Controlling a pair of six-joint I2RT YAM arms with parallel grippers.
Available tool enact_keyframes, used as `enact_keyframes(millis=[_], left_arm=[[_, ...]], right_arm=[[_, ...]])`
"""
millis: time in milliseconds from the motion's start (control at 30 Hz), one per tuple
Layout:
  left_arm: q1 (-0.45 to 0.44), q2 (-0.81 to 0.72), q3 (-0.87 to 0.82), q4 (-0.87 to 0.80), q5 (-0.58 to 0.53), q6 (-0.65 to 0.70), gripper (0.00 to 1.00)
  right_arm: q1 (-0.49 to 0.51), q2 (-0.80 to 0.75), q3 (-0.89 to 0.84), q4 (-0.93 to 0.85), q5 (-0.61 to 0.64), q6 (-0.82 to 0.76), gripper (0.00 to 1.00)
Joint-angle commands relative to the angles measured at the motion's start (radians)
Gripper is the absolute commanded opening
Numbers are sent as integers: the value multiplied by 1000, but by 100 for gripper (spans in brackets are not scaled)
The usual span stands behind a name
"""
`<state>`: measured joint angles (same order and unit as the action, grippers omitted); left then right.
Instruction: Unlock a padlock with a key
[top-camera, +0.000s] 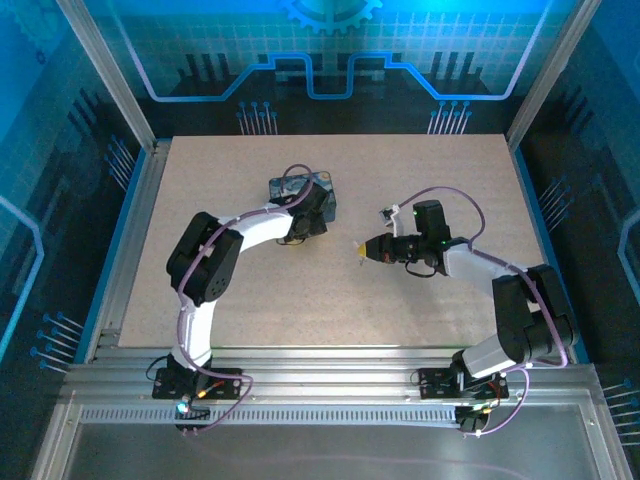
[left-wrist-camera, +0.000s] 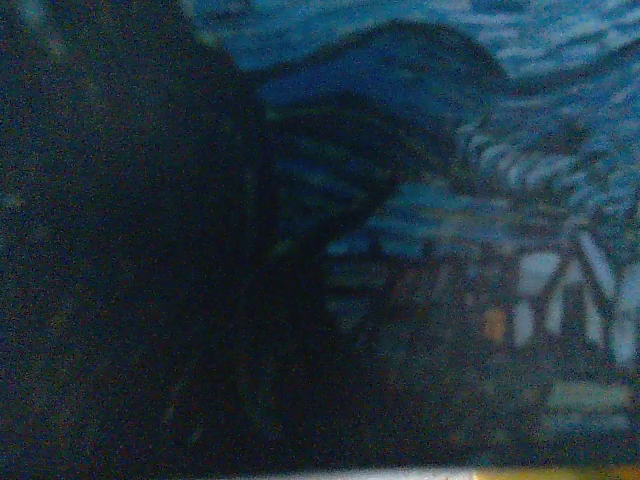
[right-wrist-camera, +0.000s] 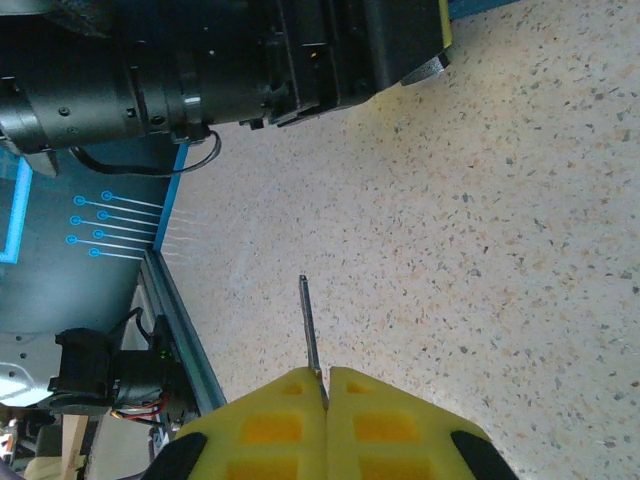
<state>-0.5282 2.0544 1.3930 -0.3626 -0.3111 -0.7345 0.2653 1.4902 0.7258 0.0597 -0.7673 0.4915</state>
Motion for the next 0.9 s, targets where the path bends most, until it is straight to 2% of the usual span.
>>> enact_keyframes(millis=[0,333,600,867], left_arm=[[2,33,42,-14,-29,10,68],[9,69,57,37,-46,84,53],[11,57,46,56,-26,117,25],[12,-2,36,32,53,141,10]], right_arm=[[-4,-2,6,-9,-21,-17,0],[14,47,29,-1,-35,-16,0],[27,77,41,-9,-37,-19,0],[34,52,23,-26,-32,-28,0]])
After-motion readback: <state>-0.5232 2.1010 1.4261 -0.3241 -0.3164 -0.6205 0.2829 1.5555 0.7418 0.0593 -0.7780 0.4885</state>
